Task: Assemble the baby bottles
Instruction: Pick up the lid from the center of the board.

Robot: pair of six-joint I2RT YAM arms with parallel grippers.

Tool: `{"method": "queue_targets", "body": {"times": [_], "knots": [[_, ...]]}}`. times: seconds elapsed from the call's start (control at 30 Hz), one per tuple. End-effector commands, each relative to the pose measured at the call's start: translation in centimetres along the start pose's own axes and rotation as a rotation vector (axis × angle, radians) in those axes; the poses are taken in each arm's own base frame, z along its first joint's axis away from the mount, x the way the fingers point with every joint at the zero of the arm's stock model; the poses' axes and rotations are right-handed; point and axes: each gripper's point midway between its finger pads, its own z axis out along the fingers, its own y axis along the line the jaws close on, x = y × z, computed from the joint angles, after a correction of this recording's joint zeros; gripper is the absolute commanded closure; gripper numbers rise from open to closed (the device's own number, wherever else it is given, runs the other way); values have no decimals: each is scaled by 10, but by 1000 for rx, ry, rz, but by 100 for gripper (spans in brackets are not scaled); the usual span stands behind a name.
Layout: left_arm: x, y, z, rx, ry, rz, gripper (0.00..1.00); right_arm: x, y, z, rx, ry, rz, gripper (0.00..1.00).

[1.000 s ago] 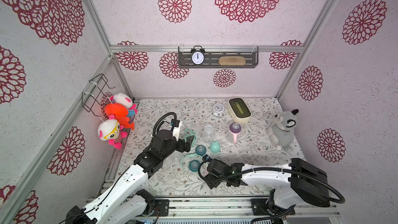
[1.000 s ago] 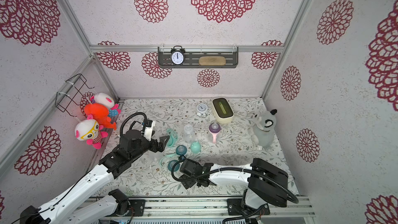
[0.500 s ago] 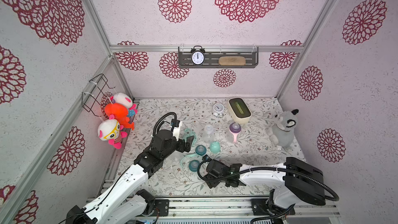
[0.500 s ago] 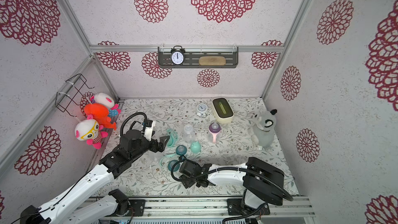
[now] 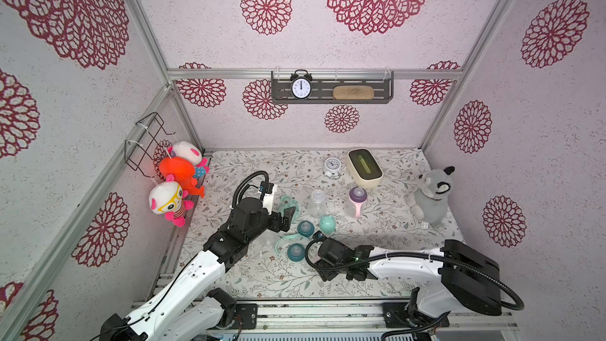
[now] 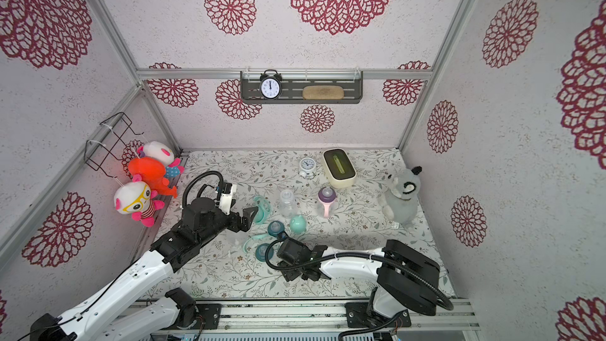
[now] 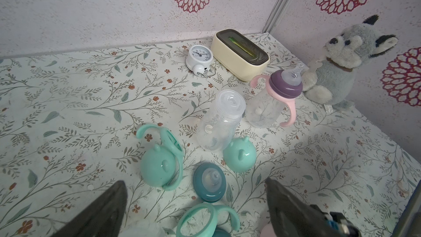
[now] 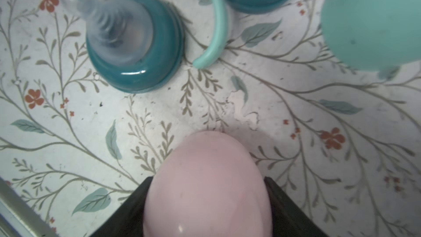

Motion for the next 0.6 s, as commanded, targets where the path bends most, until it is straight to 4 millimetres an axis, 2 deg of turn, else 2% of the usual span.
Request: {"method": "queue_targets", "body": {"times": [0.0,0.17,0.33,0.57], "knots": [[-13,1,-6,-6,-31,-15,2,-25,-9,-28,11,-65,48,28],[-13,1,-5,-4,-32,-15,2,-49,-27,-66,47,-115,80,28],[-14,0,-4,0,-34,-15,2,-76,-58,-106,108,-178,136,30],[-16,-2,-1,6,-30,-14,2,-113,-98,-149,206,-231,152,30]]}}
